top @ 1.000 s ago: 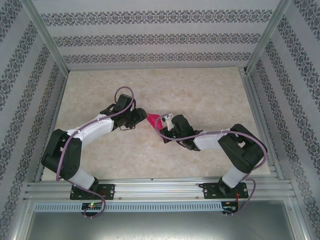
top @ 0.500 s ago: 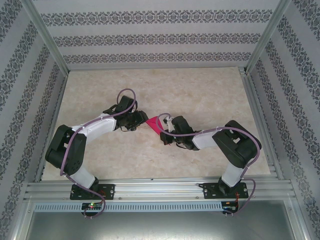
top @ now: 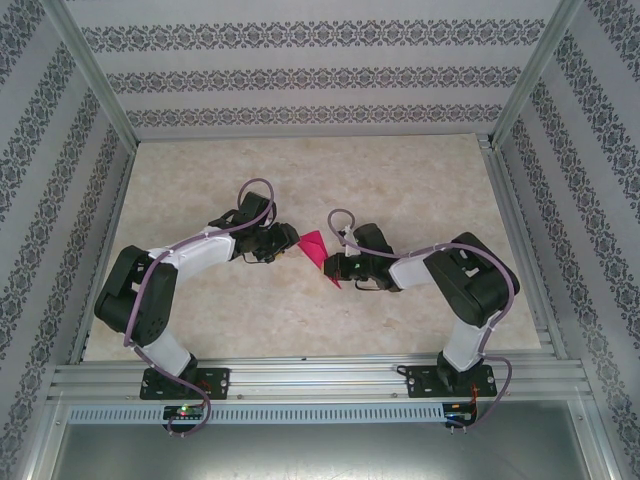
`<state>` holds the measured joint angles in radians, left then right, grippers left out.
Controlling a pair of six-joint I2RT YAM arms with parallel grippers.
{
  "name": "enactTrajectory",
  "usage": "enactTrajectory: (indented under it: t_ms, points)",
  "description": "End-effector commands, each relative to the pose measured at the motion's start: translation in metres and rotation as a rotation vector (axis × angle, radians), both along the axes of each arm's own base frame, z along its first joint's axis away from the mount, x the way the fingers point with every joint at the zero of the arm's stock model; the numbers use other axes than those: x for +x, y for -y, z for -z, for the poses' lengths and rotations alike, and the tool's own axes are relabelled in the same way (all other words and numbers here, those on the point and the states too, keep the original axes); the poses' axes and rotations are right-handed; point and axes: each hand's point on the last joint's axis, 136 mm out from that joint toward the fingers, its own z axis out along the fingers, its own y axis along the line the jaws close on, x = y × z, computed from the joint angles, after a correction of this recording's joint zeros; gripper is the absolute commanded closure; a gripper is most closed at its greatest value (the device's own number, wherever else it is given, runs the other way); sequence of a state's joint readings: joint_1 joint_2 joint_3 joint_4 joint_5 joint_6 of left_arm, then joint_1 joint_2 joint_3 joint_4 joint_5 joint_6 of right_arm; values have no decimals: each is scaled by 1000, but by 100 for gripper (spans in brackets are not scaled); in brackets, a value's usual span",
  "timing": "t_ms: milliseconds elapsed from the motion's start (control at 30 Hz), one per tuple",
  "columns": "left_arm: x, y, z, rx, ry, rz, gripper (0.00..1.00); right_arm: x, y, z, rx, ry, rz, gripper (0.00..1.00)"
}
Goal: Fold a paper plane with a square sheet of paper (pick it up from the middle)
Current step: Fold the wing for the fifth time at the center of the table.
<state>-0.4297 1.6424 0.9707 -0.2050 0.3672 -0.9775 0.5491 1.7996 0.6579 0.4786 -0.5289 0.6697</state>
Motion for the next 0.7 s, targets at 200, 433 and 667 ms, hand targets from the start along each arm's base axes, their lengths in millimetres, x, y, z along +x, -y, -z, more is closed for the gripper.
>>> enactTrajectory:
  t_ms: [200,433,667]
  points:
    - [3,9,1,-45,13,30,55,-5,-7,-3,132,-197,-16,96]
    - [5,20,4,-89,18,67,66,-2,-1,8,132,-273,35,95]
    - [5,37,11,-144,23,121,73,-5,3,18,121,-344,80,95]
